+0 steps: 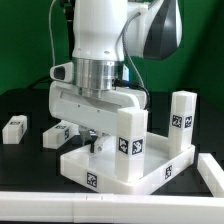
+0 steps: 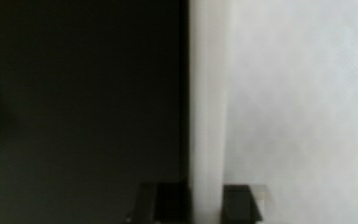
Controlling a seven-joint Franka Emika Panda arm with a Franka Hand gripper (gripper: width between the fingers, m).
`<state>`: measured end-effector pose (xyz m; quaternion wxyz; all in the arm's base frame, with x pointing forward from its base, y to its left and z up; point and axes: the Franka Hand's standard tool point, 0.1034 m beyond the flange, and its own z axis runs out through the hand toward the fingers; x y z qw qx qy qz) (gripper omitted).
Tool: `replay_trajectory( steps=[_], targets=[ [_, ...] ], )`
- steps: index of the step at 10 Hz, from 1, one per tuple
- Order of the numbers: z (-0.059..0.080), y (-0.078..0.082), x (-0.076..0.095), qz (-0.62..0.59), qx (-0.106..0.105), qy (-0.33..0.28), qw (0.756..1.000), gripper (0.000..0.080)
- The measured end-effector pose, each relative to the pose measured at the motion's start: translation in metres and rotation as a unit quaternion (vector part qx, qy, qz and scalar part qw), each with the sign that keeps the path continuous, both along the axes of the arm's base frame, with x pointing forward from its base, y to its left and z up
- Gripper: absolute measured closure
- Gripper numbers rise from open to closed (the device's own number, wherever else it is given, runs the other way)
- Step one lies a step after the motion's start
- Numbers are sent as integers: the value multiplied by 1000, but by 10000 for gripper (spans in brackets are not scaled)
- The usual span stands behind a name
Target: Assemble desk
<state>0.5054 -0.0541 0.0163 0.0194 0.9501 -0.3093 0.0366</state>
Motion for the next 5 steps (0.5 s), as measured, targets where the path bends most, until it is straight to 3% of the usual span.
replay_trajectory(
  steps=[5],
  targets=[
    [0,-1,1,138,-9,7,990,738]
  ],
)
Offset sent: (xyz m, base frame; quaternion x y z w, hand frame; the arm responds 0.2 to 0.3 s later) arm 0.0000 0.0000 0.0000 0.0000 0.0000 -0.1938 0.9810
